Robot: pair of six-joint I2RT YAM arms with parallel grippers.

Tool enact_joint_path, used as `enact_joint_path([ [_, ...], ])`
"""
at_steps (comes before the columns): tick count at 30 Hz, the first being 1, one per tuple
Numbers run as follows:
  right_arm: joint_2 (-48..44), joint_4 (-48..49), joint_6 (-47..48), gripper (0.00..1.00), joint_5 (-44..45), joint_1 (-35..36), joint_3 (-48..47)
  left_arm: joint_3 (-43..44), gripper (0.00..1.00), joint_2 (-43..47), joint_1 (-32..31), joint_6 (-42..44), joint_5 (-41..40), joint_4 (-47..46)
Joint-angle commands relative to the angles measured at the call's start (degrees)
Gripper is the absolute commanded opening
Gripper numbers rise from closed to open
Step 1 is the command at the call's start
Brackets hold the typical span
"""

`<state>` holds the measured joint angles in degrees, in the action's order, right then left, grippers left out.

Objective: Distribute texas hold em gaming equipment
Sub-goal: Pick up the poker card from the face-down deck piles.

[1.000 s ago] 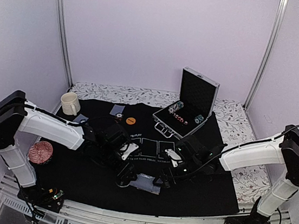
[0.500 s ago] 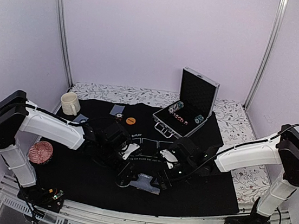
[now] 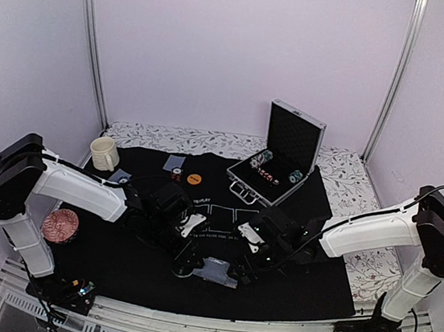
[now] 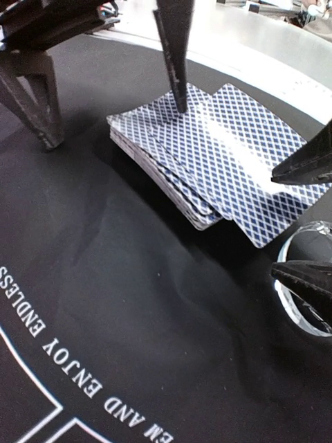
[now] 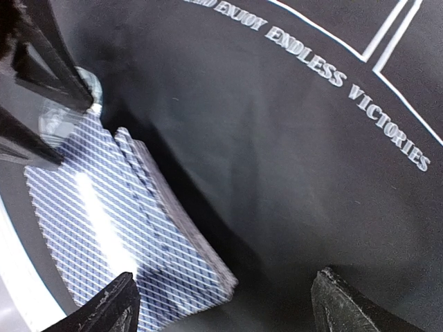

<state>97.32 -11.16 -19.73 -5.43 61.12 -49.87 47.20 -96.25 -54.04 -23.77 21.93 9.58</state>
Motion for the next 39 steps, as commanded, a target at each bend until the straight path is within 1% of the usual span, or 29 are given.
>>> enact_joint_path([
  [1, -1.1, -5.0, 1.8, 0.9, 4.7, -0.2, 1.2, -0.3, 0.39, -1.9, 0.7, -0.6, 1.9, -0.8],
  [8, 0.6, -5.5, 2.8, 0.91, 6.5, -0.2, 1.7, -0.3, 0.38, -1.8, 0.6, -0.7, 1.6, -1.2],
  [17, 3.3, -2.8, 2.6, 0.91, 5.1, 0.3, 0.7, -0.2, 0.37, -2.6, 0.7, -1.1, 3.5, -2.6],
  [23, 5.1, -1.4, 2.6, 0.91, 3.9, 1.0, -0.8, -0.3, 0.33, -1.6, 0.9, -1.3, 4.4, -2.8],
  [25, 5.6, -1.3, 2.6, 0.91, 3.9, 1.1, -1.0, -0.3, 0.3, -1.4, 1.1, -1.4, 4.6, -2.5],
  [28, 6.0, -1.2, 2.7, 0.91, 4.2, 1.1, -1.1, -0.4, 0.21, -1.3, 1.2, -1.5, 4.8, -2.5],
  [35, 5.0, -3.4, 2.9, 0.91, 6.2, 1.1, -0.6, -0.3, 0.0, -1.0, 1.6, -1.7, 5.5, -2.5],
  [39, 3.8, -4.7, 2.9, 0.91, 7.1, 1.1, -0.5, 0.0, 0.0, -1.0, 1.5, -1.7, 6.3, -2.6],
])
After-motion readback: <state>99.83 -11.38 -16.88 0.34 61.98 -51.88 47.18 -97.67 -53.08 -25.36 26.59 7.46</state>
